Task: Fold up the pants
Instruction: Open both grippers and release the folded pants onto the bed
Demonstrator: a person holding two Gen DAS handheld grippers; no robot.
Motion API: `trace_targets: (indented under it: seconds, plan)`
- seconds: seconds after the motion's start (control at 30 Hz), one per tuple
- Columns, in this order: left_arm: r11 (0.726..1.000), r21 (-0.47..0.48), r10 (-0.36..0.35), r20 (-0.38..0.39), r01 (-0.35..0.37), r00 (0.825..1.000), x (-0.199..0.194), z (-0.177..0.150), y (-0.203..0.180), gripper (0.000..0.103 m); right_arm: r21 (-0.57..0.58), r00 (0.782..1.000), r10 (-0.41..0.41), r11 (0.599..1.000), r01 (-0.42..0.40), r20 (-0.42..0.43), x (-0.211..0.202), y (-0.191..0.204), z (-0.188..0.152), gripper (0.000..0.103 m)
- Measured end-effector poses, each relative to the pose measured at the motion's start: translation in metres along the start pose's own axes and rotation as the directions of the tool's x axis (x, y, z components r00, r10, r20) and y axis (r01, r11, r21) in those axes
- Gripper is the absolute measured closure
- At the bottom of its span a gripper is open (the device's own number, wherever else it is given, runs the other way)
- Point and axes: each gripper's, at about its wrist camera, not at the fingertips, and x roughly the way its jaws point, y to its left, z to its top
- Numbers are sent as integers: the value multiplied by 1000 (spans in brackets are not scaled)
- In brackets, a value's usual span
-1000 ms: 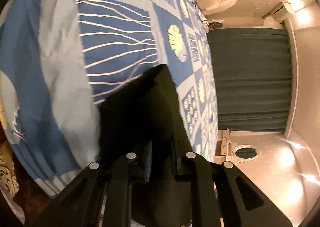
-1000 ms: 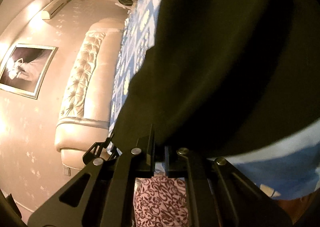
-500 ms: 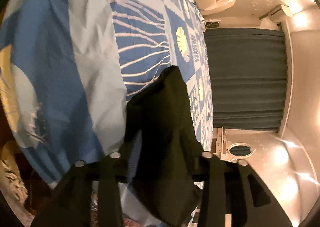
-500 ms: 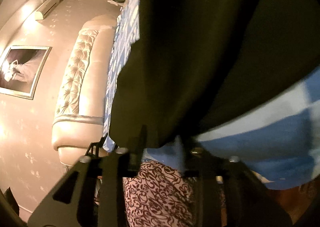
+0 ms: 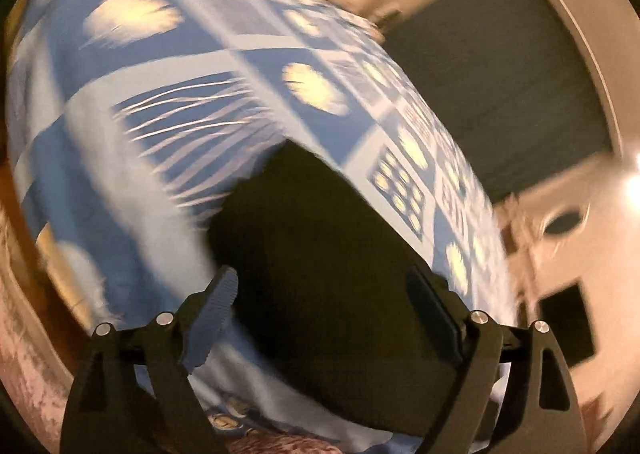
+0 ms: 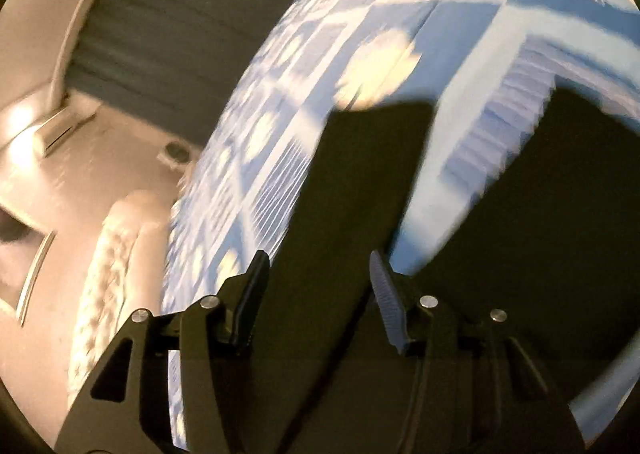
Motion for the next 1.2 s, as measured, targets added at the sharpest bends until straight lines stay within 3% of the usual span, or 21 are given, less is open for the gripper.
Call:
trace_targets:
  seconds: [0.07,0.17,0.27,0.3,0.37,0.43,0.5,0.67,0.87,1.0,1.2]
  plan:
    - [993,110,36,-5,-35,999,14,-6,-35,17,57,999,-34,998,33,15,14,-18,22,51]
    - [983,177,54,-27,-48,998,38,-13,-65,17,141,999,-45,989,48,-19,46,-43,43,52]
    - [979,187,83,-28,-76,996,56,-21,-76,17,87,998,-62,994,63,-18,60,-38,50,53]
    - [979,188,87,-34,-79,996,58,-24,-78,17,48,998,-66,997,67,-20,66,-32,53,61]
    - [982,175,89,-75,-75,993,72,-29,-81,17,43,995,-68,997,71,-66,81,-34,55,92]
    - [987,148,85,-107,-69,991,78,-35,-82,17,92,997,-43,995,49,-66,83,-46,54,96]
    - [989,136,73,-112,-57,991,78,-41,-82,17,76,999,-18,997,21,-46,73,-42,53,96]
    - [966,246,105,-104,-76,989,81,-50,-93,17,-61,999,44,997,-44,-3,14,-8,53,97]
    - [971,237,64,-144,-29,988,83,-56,-99,17,-126,998,26,992,-20,52,-64,-3,38,97]
    - [968,252,49,-167,-5,985,83,-64,-107,17,-67,998,-24,997,28,55,-111,-47,11,97]
    - [962,272,33,-199,23,979,82,-78,-120,17,86,997,-72,994,70,16,-121,-112,-12,97]
